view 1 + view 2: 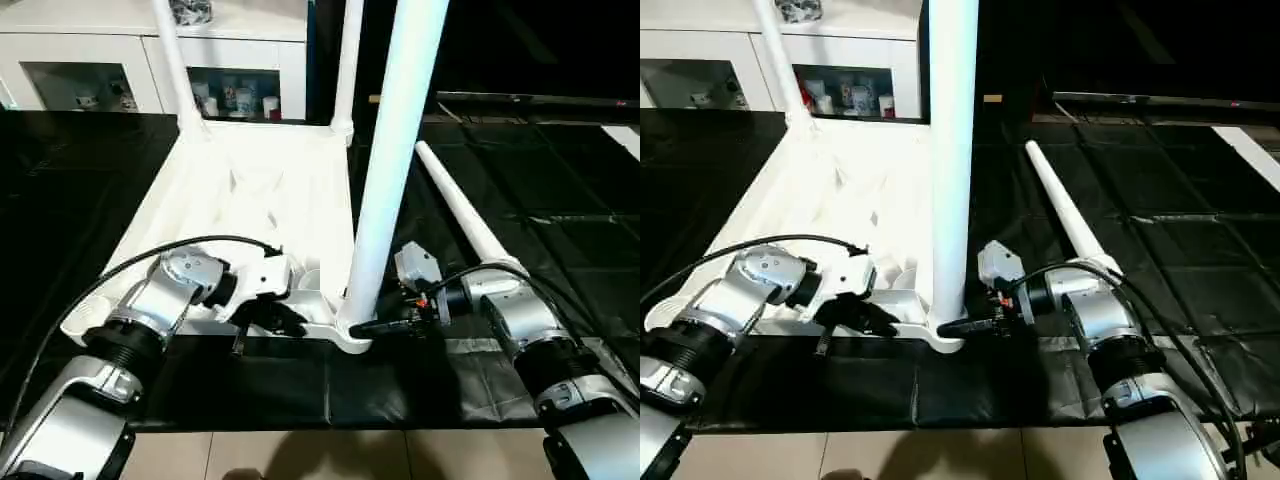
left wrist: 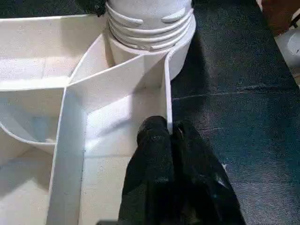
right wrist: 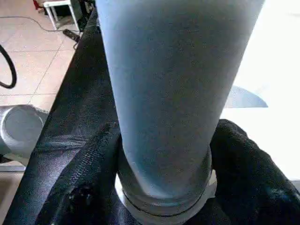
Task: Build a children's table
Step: Rotate leg to tighten
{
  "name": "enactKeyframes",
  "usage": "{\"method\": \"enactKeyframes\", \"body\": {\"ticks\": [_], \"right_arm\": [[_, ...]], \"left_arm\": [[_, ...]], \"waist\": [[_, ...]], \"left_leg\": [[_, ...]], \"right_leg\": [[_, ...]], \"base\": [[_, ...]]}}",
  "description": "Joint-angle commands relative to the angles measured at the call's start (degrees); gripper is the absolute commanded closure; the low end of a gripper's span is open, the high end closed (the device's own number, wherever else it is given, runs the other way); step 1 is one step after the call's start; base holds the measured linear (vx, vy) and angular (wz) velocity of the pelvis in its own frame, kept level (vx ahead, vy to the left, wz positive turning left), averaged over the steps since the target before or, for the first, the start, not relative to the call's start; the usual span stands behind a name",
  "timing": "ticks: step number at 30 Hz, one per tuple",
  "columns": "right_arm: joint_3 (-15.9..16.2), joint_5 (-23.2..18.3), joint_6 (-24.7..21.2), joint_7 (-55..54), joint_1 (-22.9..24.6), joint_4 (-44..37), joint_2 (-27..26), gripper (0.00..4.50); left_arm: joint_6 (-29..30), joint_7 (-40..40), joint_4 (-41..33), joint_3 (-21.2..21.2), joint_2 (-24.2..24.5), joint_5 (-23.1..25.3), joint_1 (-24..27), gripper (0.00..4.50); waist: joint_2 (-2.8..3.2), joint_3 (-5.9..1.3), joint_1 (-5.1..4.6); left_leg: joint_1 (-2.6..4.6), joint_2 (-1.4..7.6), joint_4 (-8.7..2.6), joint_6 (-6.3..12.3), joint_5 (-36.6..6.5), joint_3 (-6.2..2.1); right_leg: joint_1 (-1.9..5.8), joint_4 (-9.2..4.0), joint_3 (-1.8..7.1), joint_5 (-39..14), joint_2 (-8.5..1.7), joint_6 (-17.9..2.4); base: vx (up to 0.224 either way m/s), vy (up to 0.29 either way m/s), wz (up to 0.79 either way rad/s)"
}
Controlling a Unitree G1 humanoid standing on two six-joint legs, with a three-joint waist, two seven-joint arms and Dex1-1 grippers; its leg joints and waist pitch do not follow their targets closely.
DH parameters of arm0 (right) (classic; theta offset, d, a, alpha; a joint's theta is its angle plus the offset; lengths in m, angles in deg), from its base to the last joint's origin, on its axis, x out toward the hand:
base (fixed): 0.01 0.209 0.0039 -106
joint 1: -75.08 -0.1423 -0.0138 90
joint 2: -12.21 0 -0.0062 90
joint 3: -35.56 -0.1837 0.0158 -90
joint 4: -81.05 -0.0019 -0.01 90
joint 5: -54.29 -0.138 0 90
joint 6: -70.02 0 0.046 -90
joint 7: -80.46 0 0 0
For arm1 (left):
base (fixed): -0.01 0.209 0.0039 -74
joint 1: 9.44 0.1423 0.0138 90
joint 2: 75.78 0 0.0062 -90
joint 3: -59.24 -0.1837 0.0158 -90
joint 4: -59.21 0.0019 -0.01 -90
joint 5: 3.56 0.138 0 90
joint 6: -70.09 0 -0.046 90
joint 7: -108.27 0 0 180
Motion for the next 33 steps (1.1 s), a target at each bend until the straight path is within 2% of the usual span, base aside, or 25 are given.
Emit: {"method": "enactKeyframes", "body": {"ticks": [1, 5, 6, 7, 8, 9, 10, 11, 12, 14, 15, 16, 17, 18, 19, 20, 22, 23, 24, 25, 28, 30, 32, 33], "right_arm": [[0.96, -0.16, -0.02, 1.74, 0.34, -0.18, -0.28, 1.93], [0.41, -1.91, -2.98, 1.04, 3.05, -3.37, -0.99, 1.93], [-0.74, -3.36, -6.03, -1.59, 5.11, -5.17, -2.20, 1.94], [-1.11, -3.60, -6.52, -2.93, 5.95, -5.78, -2.70, 1.94], [-1.36, -3.78, -6.87, -3.89, 6.55, -6.22, -3.06, 1.94], [-2.30, -4.00, -8.62, -8.23, 8.44, -7.56, -4.50, 1.94], [-3.21, -4.04, -10.89, -12.27, 8.83, -7.50, -6.02, 1.94], [-3.38, -4.08, -11.25, -12.97, 8.87, -7.48, -6.34, 1.94], [-4.50, -4.34, -13.55, -17.49, 9.17, -7.42, -8.45, 1.98], [-5.14, -4.44, -14.84, -20.15, 8.95, -7.07, -9.74, 2.07], [-6.91, -4.67, -17.07, -26.44, 7.37, -5.50, -12.87, 2.15], [-7.53, -4.73, -17.70, -28.56, 6.77, -4.94, -13.94, 2.15], [-8.76, -4.72, -18.82, -33.03, 5.34, -3.46, -15.91, 2.14], [-10.44, -4.48, -20.27, -39.95, 2.91, -0.89, -18.45, 2.14], [-10.70, -4.44, -20.59, -41.17, 2.54, -0.57, -18.87, 2.14], [-11.31, -4.12, -20.65, -44.84, 1.08, 1.02, -20.12, 2.14], [-11.64, -3.13, -20.22, -49.54, -0.67, 2.33, -21.93, 2.14], [-11.64, -3.05, -20.21, -49.68, -0.72, 2.33, -22.02, 2.14], [-11.82, -2.37, -19.93, -51.24, -0.84, 2.33, -22.43, 2.14], [-12.34, -2.10, -19.75, -52.07, -0.61, 2.21, -22.30, 2.14], [-13.34, -1.75, -19.36, -52.46, 0.34, 1.39, -21.59, 2.14], [-13.40, -1.23, -18.78, -52.17, 0.90, 0.95, -21.05, 2.14], [-12.86, -0.79, -17.52, -51.57, 1.77, 0.37, -19.96, 2.14], [-13.06, -1.21, -17.27, -50.74, 2.52, -0.33, -19.06, 1.58]], "left_arm": [[-0.02, 1.27, 0.65, -2.35, -0.71, 1.47, -0.26, 4.50], [4.42, -2.66, 0.02, -0.36, -2.55, 0.28, -0.11, 4.50], [8.44, -7.44, -0.86, 1.93, -4.84, -1.05, -0.16, 4.50], [10.08, -9.25, -1.45, 2.77, -5.75, -1.56, -0.08, 4.50], [11.25, -10.54, -1.87, 3.37, -6.40, -1.93, -0.03, 4.50], [15.35, -15.86, -3.48, 5.64, -8.91, -3.05, 0.22, 4.50], [18.30, -18.60, -4.64, 6.83, -10.51, -3.77, 0.35, 4.50], [18.78, -19.15, -4.86, 7.04, -10.81, -3.85, 0.38, 4.50], [21.93, -22.64, -6.37, 8.37, -12.76, -4.35, 0.60, 4.50], [24.21, -24.82, -7.07, 9.32, -14.03, -4.76, 0.61, 4.50], [27.43, -29.80, -7.93, 10.82, -16.72, -4.43, 0.41, 4.50], [28.28, -31.40, -8.13, 11.25, -17.56, -4.26, 0.31, 4.50], [29.43, -33.90, -8.46, 11.61, -18.93, -3.64, 0.14, 4.50], [30.44, -38.25, -8.37, 12.44, -20.88, -2.64, -0.35, 4.50], [30.69, -38.99, -8.43, 12.60, -21.21, -2.44, -0.41, 4.50], [30.69, -40.98, -8.43, 12.67, -22.00, -1.59, -0.74, 4.50], [31.15, -44.77, -9.07, 12.84, -23.19, -0.10, -1.21, 4.50], [31.27, -44.96, -9.17, 12.83, -23.24, -0.05, -1.22, 4.50], [31.97, -46.23, -9.94, 12.71, -23.44, 0.21, -1.22, 4.50], [32.72, -46.20, -10.48, 12.70, -23.48, -0.02, -1.09, 4.50], [33.71, -46.14, -11.47, 12.37, -23.12, 0.33, -0.57, 4.50], [33.87, -46.22, -11.68, 12.24, -22.98, 0.73, -0.30, 4.50], [33.49, -46.28, -11.50, 11.93, -22.71, 0.92, -0.22, 4.50], [32.98, -46.27, -11.01, 11.66, -22.41, 1.19, -0.32, 4.50]], "waist": [[-0.05, -3.86, -0.34], [0.03, -3.77, -0.09], [0.10, -3.82, 0.08], [0.09, -3.72, 0.25], [0.20, -3.57, 0.29], [0.24, -3.46, 0.37], [0.10, -3.19, -0.05], [0.10, -3.19, -0.05], [0.12, -3.17, -0.59], [-0.15, -3.21, -1.32], [-0.14, -3.23, -1.54], [0.08, -3.16, -2.15], [-0.02, -3.19, -2.44], [0.42, -3.30, -3.40], [0.26, -3.33, -3.83], [0.28, -3.57, -3.82], [0.20, -3.71, -4.44], [0.20, -3.71, -4.44], [-0.17, -3.94, -4.36], [0.01, -4.15, -4.21], [0.19, -4.23, -4.11], [0.19, -4.07, -4.06], [0.38, -4.01, -4.01], [0.44, -4.00, -3.98]], "left_leg": [[0.09, 1.68, -3.73, 3.01, -10.92, -0.01], [0.24, 1.77, -3.76, 3.10, -10.94, 0.06], [0.30, 1.79, -3.79, 3.04, -11.03, 0.05], [0.44, 1.81, -3.76, 3.06, -11.24, 0.09], [0.57, 1.88, -3.87, 2.70, -12.79, 0.06], [0.59, 1.84, -3.99, 2.17, -14.00, -0.09], [0.47, 1.80, -4.28, 1.45, -15.33, -0.29], [0.47, 1.80, -4.28, 1.45, -15.33, -0.29], [0.58, 1.30, -4.26, 0.88, -16.43, -0.49], [0.20, 0.96, -4.15, 0.93, -15.63, -0.56], [0.11, 0.88, -4.12, 1.12, -15.31, -0.52], [0.19, 0.77, -4.06, 1.12, -15.55, -0.50], [0.06, 0.64, -4.00, 1.15, -15.34, -0.57], [-0.29, 0.55, -4.06, 0.93, -14.30, -0.68], [-0.50, 0.48, -4.04, 0.85, -14.10, -0.75], [-0.23, 0.28, -3.81, 1.46, -13.68, -0.54], [-0.32, 0.35, -3.79, 2.10, -12.07, -0.44], [-0.32, 0.35, -3.79, 2.10, -12.07, -0.44], [-0.34, 0.45, -3.67, 3.22, -10.13, -0.18], [-0.63, 0.53, -3.67, 3.82, -8.03, -0.24], [-0.81, 0.73, -3.51, 4.93, -5.31, -0.14], [-0.71, 0.71, -3.51, 5.27, -6.02, -0.04], [-0.55, 0.76, -3.55, 5.05, -6.89, 0.00], [-0.52, 0.78, -3.59, 4.91, -7.21, -0.03]], "right_leg": [[3.27, -4.21, 3.14, -15.94, -4.08, -10.40], [3.28, -4.35, 3.23, -15.90, -4.07, -10.38], [3.28, -4.35, 3.21, -15.72, -4.03, -10.54], [3.14, -4.41, 3.26, -15.77, -4.00, -10.56], [3.02, -4.65, 3.22, -17.72, -4.12, -10.51], [3.10, -5.02, 3.14, -20.42, -4.35, -9.82], [3.11, -5.28, 3.04, -23.88, -4.34, -8.77], [3.11, -5.28, 3.04, -23.88, -4.34, -8.77], [3.11, -5.92, 2.76, -28.69, -4.48, -6.80], [3.30, -6.25, 2.55, -30.65, -4.43, -5.18], [3.34, -6.32, 2.52, -30.91, -4.34, -4.81], [3.05, -6.56, 2.45, -31.54, -4.26, -4.57], [3.15, -6.64, 2.29, -31.91, -4.32, -4.33], [3.21, -6.48, 2.24, -30.55, -4.14, -4.44], [3.46, -6.46, 2.07, -30.28, -4.03, -4.24], [3.34, -6.67, 2.07, -29.43, -3.97, -4.13], [3.26, -6.25, 2.23, -25.82, -3.84, -5.50], [3.26, -6.25, 2.23, -25.82, -3.84, -5.50], [3.28, -5.82, 2.48, -21.62, -3.75, -6.56], [3.62, -5.19, 2.52, -17.62, -3.71, -7.70], [3.70, -4.48, 2.63, -10.51, -3.64, -10.02], [3.77, -4.58, 2.63, -10.40, -3.70, -10.68], [3.71, -4.80, 2.66, -11.58, -3.73, -10.51], [3.73, -4.82, 2.66, -12.02, -3.78, -10.46]], "base": [[0.000, 0.000, 0.00], [0.000, 0.000, 0.00], [0.000, 0.000, 0.00], [0.000, 0.000, 0.00], [0.000, 0.000, 0.00], [0.000, 0.000, 0.00], [0.000, 0.000, 0.00], [0.000, 0.000, 0.00], [0.000, 0.000, 0.00], [0.000, 0.000, 0.00], [0.000, 0.000, 0.00], [0.000, 0.000, 0.00], [0.000, 0.000, 0.00], [0.000, 0.000, 0.00], [0.000, 0.000, 0.00], [0.000, 0.000, 0.00], [0.000, 0.000, 0.00], [0.000, 0.000, 0.00], [0.000, 0.000, 0.00], [0.000, 0.000, 0.00], [0.000, 0.000, 0.00], [0.000, 0.000, 0.00], [0.000, 0.000, 0.00], [0.000, 0.000, 0.00]]}}
